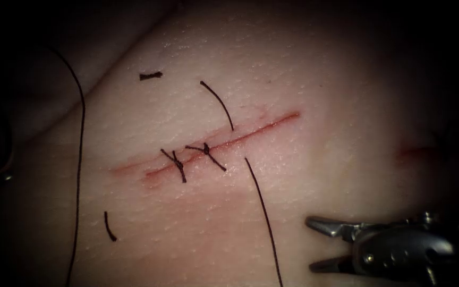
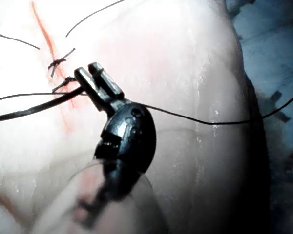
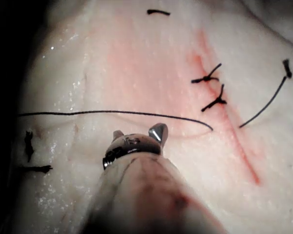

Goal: Wound Closure

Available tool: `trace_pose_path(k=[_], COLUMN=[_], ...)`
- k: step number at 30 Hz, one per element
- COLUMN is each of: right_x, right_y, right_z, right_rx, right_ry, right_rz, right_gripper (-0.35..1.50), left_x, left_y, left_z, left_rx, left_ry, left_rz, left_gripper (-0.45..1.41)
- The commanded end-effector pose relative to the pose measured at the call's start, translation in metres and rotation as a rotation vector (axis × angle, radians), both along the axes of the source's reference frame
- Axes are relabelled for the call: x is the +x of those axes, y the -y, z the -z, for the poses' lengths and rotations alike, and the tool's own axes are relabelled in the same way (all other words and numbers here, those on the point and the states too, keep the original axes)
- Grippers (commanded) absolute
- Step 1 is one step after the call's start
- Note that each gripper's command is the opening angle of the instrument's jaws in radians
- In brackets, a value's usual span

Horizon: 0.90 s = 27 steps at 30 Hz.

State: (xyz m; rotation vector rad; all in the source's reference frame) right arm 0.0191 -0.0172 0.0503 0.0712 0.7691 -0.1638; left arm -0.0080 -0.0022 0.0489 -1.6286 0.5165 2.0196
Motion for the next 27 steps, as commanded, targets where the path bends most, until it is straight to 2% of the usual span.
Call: trace_pose_path(k=[1,4,6,8,13,15,16,20,21,22,27], right_x=[0.001,0.0017,0.0024,0.0032,0.0057,0.0068,0.008,0.0101,0.0105,0.0114,0.0138], right_y=[-0.0027,-0.0052,-0.0066,-0.0078,-0.0096,-0.0104,-0.0109,-0.0116,-0.0117,-0.012,-0.0126], right_z=[-0.0009,-0.0012,-0.0016,-0.0022,-0.0041,-0.0049,-0.0058,-0.0073,-0.0077,-0.0086,-0.011], right_rx=[-0.038,-0.042,-0.001,0.081,0.254,0.413,0.429,0.501,0.518,0.546,0.573], right_ry=[0.039,0.076,0.011,-0.037,-0.05,-0.023,-0.027,-0.044,-0.05,-0.06,-0.059], right_rz=[0.008,-0.012,-0.032,-0.118,-0.303,-0.454,-0.472,-0.519,-0.529,-0.544,-0.593], right_gripper=[1.41,1.38,1.25,1.21,1.21,1.11,1.16,1.15,1.13,1.01,1.01], left_x=[-0.0005,-0.0007,-0.0008,-0.001,-0.0013,-0.0013,-0.0013,-0.0011,-0.0011,-0.001,-0.0009], left_y=[0.0005,0.0003,0.0002,0.0,-0.0004,-0.0006,-0.0007,-0.0006,-0.0006,-0.0006,-0.0004], left_z=[-0.0006,-0.0009,-0.0013,-0.0018,-0.0041,-0.0054,-0.0068,-0.0092,-0.0096,-0.0106,-0.0121], left_rx=[0.003,0.005,0.005,0.005,0.005,0.002,0.009,0.022,0.025,0.032,0.04], left_ry=[0.002,0.002,0.0,-0.002,-0.01,-0.013,-0.013,-0.014,-0.013,-0.009,-0.004], left_rz=[-0.002,-0.004,-0.005,-0.01,-0.021,-0.026,-0.028,-0.035,-0.036,-0.039,-0.048], left_gripper=[-0.45,-0.45,-0.45,-0.45,-0.45,-0.45,-0.45,-0.45,-0.45,-0.45,-0.45])
